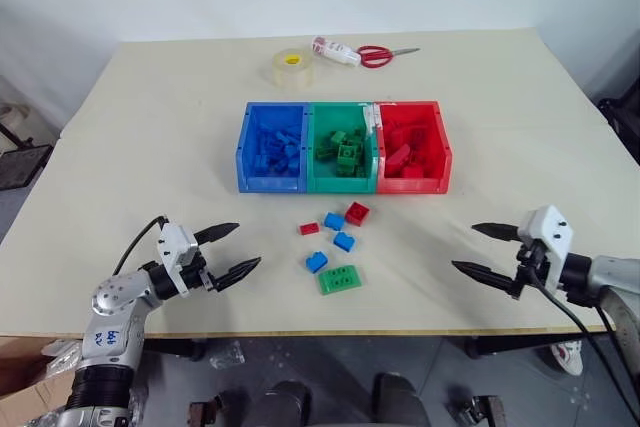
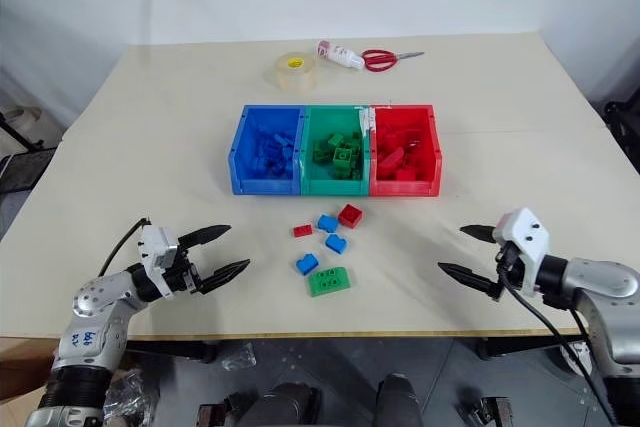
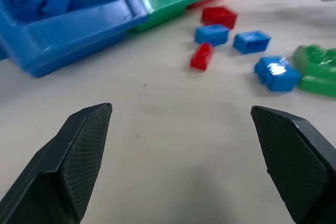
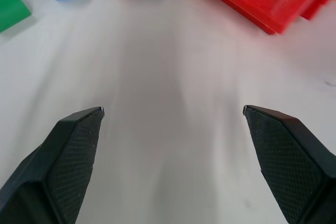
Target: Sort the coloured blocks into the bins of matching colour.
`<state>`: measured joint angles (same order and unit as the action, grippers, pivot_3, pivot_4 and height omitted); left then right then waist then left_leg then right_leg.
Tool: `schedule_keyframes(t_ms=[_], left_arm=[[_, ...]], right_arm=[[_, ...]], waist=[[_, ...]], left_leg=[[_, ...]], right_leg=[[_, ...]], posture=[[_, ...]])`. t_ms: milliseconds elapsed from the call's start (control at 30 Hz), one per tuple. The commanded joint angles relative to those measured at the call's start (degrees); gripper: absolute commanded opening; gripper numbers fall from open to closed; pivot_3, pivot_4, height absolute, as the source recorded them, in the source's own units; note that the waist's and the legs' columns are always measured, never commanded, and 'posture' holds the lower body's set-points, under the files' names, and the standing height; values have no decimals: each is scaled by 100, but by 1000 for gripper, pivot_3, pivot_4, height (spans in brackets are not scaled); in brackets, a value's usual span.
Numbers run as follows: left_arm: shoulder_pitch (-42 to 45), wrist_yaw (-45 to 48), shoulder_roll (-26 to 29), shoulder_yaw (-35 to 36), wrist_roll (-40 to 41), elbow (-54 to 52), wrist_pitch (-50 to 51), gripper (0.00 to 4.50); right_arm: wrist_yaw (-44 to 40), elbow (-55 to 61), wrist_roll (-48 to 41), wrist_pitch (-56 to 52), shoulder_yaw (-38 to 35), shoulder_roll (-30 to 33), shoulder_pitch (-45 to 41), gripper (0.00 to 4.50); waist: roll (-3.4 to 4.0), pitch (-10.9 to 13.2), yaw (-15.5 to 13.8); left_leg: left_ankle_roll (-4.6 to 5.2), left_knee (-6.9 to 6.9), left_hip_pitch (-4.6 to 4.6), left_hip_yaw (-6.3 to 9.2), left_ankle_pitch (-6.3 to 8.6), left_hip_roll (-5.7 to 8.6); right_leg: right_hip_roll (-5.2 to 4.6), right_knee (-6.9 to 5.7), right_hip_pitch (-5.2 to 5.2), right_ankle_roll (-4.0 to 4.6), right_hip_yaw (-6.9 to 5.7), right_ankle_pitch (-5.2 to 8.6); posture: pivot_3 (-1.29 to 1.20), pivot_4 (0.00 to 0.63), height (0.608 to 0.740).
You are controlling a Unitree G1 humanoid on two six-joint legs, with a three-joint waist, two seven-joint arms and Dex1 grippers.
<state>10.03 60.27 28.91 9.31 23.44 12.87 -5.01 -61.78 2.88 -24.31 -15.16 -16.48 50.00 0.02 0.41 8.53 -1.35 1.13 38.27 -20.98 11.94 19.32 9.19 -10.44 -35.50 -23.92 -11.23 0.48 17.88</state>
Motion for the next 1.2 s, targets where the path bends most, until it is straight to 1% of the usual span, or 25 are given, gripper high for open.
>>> schedule_keyframes(t_ms=[33,133,233,400,533,833,967,1200], left_arm=[[86,141,18,58,114,96,-101,4500],[70,172,-5,74,125,68,-106,4500],[-19,189,-21,80,143,-39,-102,4500],[-288,137,-48,-1,130,-540,-54,4500],[-711,-11,-168,-69,131,-1097,-35,4500],[-1592,-374,-170,23,279,-2089,165,4500],[-1927,-362,-68,139,389,-2340,197,4500],[-2208,-419,12,362,461,-2474,159,4500]], right_arm=[[-128,381,-211,-46,-417,191,220,4458],[-183,678,-309,-197,-519,259,405,4458],[-138,1054,-374,-415,-403,242,426,4458],[-94,1606,-365,-741,122,168,267,4458],[-117,1816,-240,-939,1016,41,-296,4458],[-474,1799,125,-864,2426,-208,-1264,4458],[-578,1509,351,-806,3029,-651,-1824,4458],[-786,845,804,-493,3689,-1185,-2443,4458]], waist=[[0,0,-9],[-5,3,6],[-5,3,6],[-13,8,-6],[-16,10,-3],[-30,18,-8],[-33,20,4],[-34,20,-8]], left_leg=[[0,0,0,-2,0,0],[-2,-2,1,-6,2,-3],[-3,-1,2,-9,3,-6],[-3,-1,1,-9,3,-7],[0,2,2,-10,4,-7],[-1,0,1,-12,7,-11],[-3,0,2,-16,8,-16],[-5,-2,1,-15,13,-23]], right_leg=[[0,0,0,0,0,0],[1,0,-1,0,0,0],[2,0,-1,0,0,0],[1,1,-1,0,0,0],[1,6,1,2,-1,-2],[2,13,0,3,-5,-2],[5,15,0,5,-7,-3],[12,24,-1,14,-12,-8]], posture=[[0,150,740],[0,150,740],[0,150,740],[0,150,740],[0,150,740],[0,150,740],[0,150,740],[0,150,740]])
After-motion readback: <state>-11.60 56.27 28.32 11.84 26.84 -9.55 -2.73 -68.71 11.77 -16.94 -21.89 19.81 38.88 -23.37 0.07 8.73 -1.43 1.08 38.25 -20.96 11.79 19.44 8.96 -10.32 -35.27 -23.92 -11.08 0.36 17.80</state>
